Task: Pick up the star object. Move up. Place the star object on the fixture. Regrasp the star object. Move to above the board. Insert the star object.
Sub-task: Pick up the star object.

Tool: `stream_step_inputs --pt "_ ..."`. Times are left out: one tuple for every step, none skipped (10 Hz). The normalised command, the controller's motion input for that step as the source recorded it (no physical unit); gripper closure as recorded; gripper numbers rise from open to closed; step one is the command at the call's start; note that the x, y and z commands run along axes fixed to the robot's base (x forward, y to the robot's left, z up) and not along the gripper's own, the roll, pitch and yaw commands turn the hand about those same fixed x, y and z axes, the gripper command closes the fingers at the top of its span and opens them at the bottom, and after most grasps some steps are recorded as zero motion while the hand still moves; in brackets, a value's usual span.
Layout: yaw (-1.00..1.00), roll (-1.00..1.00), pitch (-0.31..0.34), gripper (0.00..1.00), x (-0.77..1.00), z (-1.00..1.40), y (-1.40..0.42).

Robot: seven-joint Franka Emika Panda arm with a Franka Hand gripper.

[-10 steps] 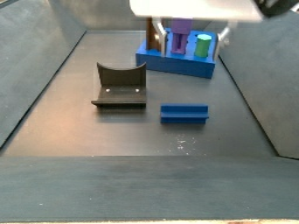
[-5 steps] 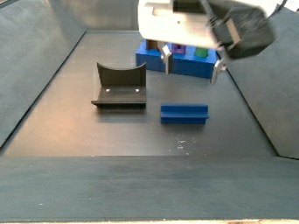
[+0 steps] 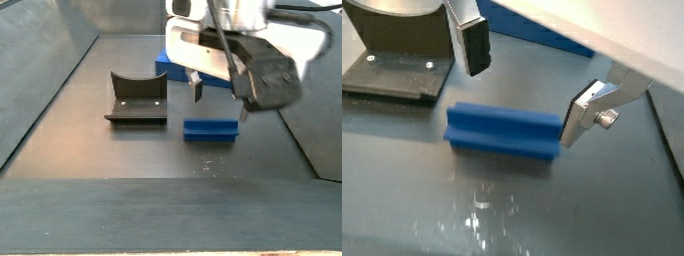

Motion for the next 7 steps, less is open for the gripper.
stream_step_inputs --pt "-0.94 -0.12 0.0 0.0 0.01 -0.3 0.0" --pt "-0.99 -0.08 0.0 0.0 0.0 -0.34 -0.02" --pt "-0.99 -0.09 0.0 0.0 0.0 -0.32 -0.03" --pt "-0.95 -0.11 -0.063 0.0 0.0 -0.38 -0.05" --pt "-0.95 -0.1 -0.093 0.0 -0.03 -0.52 -0.04" --pt "-0.95 -0.1 -0.096 0.0 -0.03 -0.52 -0.04" --pt "-0.93 -0.11 -0.119 0.0 -0.03 -0.49 -0.05"
